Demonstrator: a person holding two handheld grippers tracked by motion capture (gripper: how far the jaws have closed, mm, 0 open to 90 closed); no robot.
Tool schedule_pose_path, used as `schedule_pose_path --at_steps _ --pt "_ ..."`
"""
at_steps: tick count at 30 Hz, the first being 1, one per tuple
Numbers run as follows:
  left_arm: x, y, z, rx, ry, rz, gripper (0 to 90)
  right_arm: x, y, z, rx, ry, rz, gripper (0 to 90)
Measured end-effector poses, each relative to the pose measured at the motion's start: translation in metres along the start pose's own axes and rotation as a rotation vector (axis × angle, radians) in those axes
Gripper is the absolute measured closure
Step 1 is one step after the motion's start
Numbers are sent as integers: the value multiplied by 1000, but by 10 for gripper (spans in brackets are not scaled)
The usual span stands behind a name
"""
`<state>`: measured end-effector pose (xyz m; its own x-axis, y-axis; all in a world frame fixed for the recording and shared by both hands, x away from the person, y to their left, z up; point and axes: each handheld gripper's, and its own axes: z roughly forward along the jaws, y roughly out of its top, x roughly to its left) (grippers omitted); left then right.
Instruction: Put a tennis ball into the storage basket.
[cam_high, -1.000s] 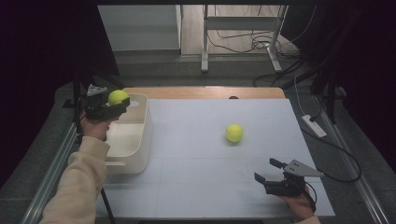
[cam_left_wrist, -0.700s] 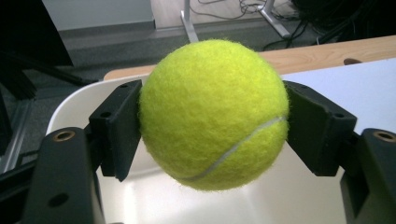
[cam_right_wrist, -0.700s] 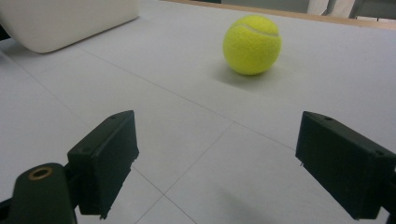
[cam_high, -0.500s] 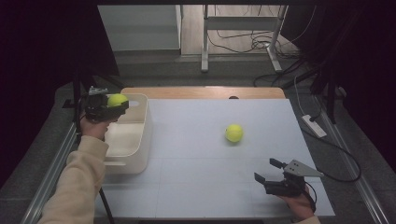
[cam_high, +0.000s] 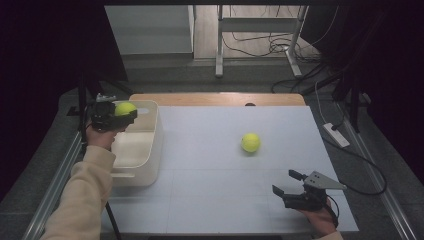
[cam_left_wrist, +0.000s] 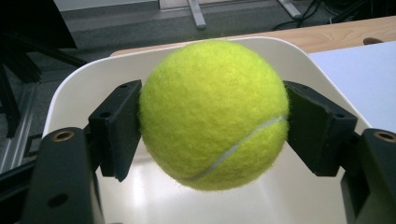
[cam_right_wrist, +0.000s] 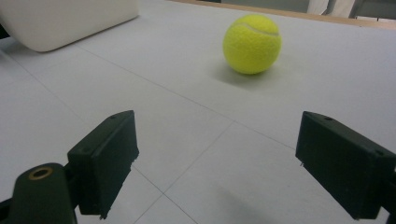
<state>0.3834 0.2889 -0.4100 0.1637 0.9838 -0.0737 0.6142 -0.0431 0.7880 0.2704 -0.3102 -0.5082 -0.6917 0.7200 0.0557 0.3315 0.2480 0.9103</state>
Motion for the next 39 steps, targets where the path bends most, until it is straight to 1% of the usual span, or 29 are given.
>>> schedule_pose_path --at_steps 2,3,4,6,11,14,16,19,25,26,30,31,32,35,36,37,39 --pt "0 0 0 -6 4 -1 255 0 0 0 0 0 0 130" --pt "0 0 -1 -19 3 -4 241 0 0 0 0 0 0 130" --pt "0 0 -1 -19 3 -4 213 0 0 0 2 1 0 130" --pt "0 1 -4 -37 -1 -14 199 0 0 0 3 1 0 130" --pt "-2 3 -8 -50 -20 3 157 0 0 1 3 4 -3 130" --pt "-3 3 -10 -53 -30 12 148 0 0 1 3 4 -2 130" --pt "-4 3 -10 -54 -34 7 144 0 0 1 3 4 -3 130" --pt "-7 3 -14 -65 -48 14 144 1 0 1 4 4 -2 130" --pt "-15 2 -22 -91 -96 41 149 1 0 1 4 4 0 130" --pt "-15 2 -22 -91 -96 41 151 1 0 1 4 4 0 130" --pt "-21 0 -27 -105 -125 60 151 0 0 1 5 5 2 130" --pt "-25 0 -29 -110 -140 71 150 0 0 1 7 6 3 130" --pt "-25 0 -29 -110 -140 71 150 0 0 1 7 6 3 130" --pt "-31 -2 -33 -117 -170 87 151 -1 0 2 6 3 5 130" --pt "-34 -3 -36 -117 -190 101 151 -2 0 3 7 0 10 130" --pt "-34 -3 -36 -117 -190 101 150 -2 0 3 7 0 10 130" --pt "-38 -5 -38 -121 -202 111 151 -3 0 3 11 -4 11 130"
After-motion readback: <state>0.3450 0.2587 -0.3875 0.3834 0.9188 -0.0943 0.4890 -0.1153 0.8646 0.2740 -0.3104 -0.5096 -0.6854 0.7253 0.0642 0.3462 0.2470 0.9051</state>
